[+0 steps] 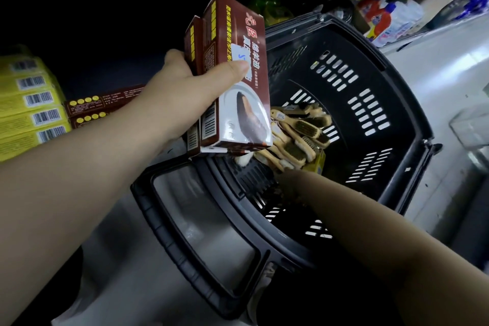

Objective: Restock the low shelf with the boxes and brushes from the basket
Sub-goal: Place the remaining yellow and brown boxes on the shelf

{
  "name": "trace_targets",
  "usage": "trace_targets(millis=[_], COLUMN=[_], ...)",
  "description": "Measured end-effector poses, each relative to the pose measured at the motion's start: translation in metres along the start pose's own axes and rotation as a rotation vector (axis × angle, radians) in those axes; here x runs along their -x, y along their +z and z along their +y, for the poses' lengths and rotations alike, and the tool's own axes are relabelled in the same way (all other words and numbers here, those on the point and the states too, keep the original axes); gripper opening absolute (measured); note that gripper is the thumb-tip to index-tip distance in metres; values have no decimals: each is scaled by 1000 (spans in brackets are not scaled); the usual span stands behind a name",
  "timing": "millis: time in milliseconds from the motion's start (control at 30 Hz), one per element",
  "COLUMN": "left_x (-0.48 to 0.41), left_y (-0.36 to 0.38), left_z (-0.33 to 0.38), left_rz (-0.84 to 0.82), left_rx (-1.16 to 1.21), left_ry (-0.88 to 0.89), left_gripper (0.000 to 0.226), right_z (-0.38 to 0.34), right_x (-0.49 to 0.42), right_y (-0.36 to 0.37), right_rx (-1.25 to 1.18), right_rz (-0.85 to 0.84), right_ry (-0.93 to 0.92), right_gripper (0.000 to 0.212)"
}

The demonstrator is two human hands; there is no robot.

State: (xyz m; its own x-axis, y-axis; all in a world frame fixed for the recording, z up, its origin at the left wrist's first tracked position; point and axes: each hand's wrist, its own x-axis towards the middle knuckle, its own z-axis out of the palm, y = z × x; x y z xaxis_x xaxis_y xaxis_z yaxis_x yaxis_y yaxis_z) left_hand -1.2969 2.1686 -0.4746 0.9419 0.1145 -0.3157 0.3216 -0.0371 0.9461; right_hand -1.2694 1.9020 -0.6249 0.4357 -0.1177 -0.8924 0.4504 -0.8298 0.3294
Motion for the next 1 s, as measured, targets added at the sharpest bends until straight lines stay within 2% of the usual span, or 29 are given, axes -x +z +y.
trace_targets(millis=[67, 100, 167, 233, 300, 367, 433, 467, 533, 600, 700, 833, 900, 1000], left_x=[0, 0, 0, -1, -2, 1, 5, 8, 15, 23, 38, 51, 57, 67], left_y=[1, 1, 2, 1, 0, -1, -2, -3, -6, -12, -29, -63, -80, -101], left_z=[1, 2, 3, 3, 2, 2, 3, 3, 3, 5, 10, 4, -2, -14], left_rz=[1, 0, 2, 8, 4, 4, 13, 18, 29, 44, 66, 119, 117, 86], left_rx=[17, 23, 25, 24, 32, 59, 115, 144, 189, 226, 271, 192, 161, 108], left_ry=[5, 8, 8, -9, -31, -64, -99, -108, -99, -79, -31, 36, 11, -35], left_gripper=[78, 78, 79, 74, 69, 75, 85, 85, 78, 73, 85, 102, 110, 114], right_z=[16, 26, 47, 68, 73, 61, 41, 28, 3, -21, -52, -75, -88, -111], right_x=[12, 22, 50, 78, 106, 138, 169, 185, 211, 230, 245, 251, 252, 245], right_y=[-11, -18, -32, -35, -38, -39, -44, -47, -51, -56, -61, -68, -73, -78], right_rx=[-110, -179, -351, -716, -1165, -1587, -1897, -1991, -2073, -2083, -1949, -1890, -1838, -1725], right_rz=[-32, -38, 8, 145, 316, 464, 573, 602, 647, 687, 724, 811, 776, 761], right_ry=[48, 54, 42, 2, -38, -125, -265, -343, -460, -555, -680, -627, -662, -633], right_gripper=[76, 69, 42, 31, 34, 26, 22, 30, 58, 72, 57, 62, 58, 65])
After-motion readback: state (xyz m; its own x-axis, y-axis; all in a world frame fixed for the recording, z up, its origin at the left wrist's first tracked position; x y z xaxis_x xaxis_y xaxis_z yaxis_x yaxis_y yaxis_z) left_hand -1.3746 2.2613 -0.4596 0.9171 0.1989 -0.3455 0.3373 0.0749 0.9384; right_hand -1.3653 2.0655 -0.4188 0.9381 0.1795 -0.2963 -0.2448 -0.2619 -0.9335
